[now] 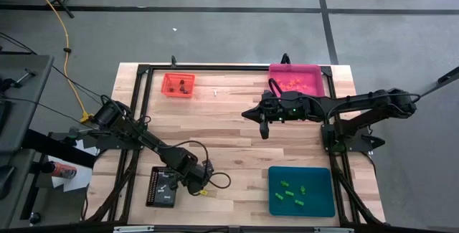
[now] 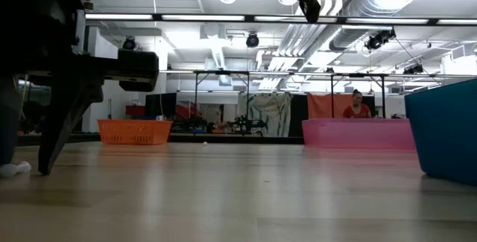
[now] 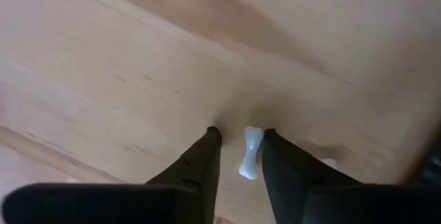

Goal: Sort Halloween decoration
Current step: Put the bottom right white bone toy into the black bin

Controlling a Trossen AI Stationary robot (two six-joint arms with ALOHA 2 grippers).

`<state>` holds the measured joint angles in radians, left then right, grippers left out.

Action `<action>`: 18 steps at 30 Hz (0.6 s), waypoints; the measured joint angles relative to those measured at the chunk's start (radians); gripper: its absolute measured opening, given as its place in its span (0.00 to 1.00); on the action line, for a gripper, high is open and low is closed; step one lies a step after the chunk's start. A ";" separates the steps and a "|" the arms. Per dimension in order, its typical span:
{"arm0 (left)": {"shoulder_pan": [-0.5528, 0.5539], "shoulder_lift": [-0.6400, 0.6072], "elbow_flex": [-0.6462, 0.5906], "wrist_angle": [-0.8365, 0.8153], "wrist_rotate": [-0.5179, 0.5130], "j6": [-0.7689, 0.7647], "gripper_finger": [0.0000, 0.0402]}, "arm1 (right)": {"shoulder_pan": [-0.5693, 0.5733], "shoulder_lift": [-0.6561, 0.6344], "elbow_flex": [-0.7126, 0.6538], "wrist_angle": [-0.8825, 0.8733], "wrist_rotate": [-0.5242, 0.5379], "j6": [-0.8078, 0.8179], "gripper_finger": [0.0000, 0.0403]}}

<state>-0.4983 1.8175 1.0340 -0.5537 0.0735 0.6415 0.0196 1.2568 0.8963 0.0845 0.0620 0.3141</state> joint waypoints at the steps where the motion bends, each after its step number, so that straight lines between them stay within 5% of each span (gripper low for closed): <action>1: 0.004 0.000 0.000 0.000 0.002 -0.003 0.21 | 0.000 0.000 0.000 0.000 0.000 0.000 0.00; 9: 0.014 0.001 -0.001 0.002 0.005 -0.005 0.02 | 0.000 0.000 0.000 0.000 0.000 0.000 0.00; 18: 0.017 0.001 -0.001 0.000 0.006 -0.072 0.01 | 0.000 0.000 0.000 0.000 0.000 0.000 0.00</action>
<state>-0.4811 1.8183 1.0332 -0.5533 0.0800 0.5698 0.0196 1.2568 0.8963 0.0849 0.0616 0.3138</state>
